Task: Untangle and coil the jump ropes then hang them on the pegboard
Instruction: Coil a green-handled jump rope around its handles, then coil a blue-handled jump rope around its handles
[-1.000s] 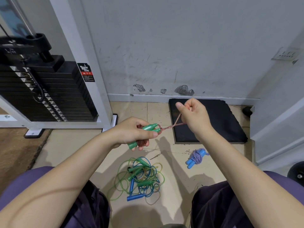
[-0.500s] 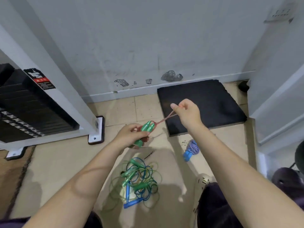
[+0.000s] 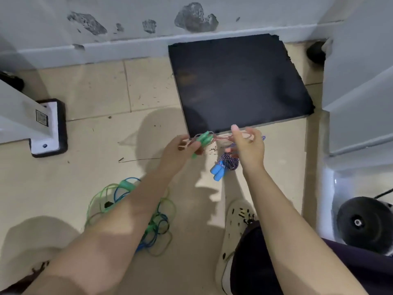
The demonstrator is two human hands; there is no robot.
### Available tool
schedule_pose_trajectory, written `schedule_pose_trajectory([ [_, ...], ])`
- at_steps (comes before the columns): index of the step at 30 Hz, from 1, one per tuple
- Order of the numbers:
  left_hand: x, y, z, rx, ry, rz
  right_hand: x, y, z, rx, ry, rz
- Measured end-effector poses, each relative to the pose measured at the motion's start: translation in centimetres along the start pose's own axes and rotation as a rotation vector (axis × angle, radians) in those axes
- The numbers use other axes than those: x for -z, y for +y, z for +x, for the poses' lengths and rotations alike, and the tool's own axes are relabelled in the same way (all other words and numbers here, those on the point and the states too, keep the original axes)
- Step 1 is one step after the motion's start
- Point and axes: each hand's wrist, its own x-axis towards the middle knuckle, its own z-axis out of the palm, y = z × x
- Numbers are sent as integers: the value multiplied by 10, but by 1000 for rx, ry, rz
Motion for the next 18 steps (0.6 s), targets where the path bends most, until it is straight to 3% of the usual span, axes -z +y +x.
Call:
schedule_pose_trajectory([
  [6,85,-52,-16,82,106,233,-55,47,-9,-11,-220,-157],
  [9,136,-105,-47,131,176,349,-87,88,-27,46,-347,-425],
  [15,162,-155,-80,181,-25,468,-127,125,-73,-35,-580,-627],
  [18,156,-164,-80,115,-31,562,-134,133,-88,14,-700,-719],
])
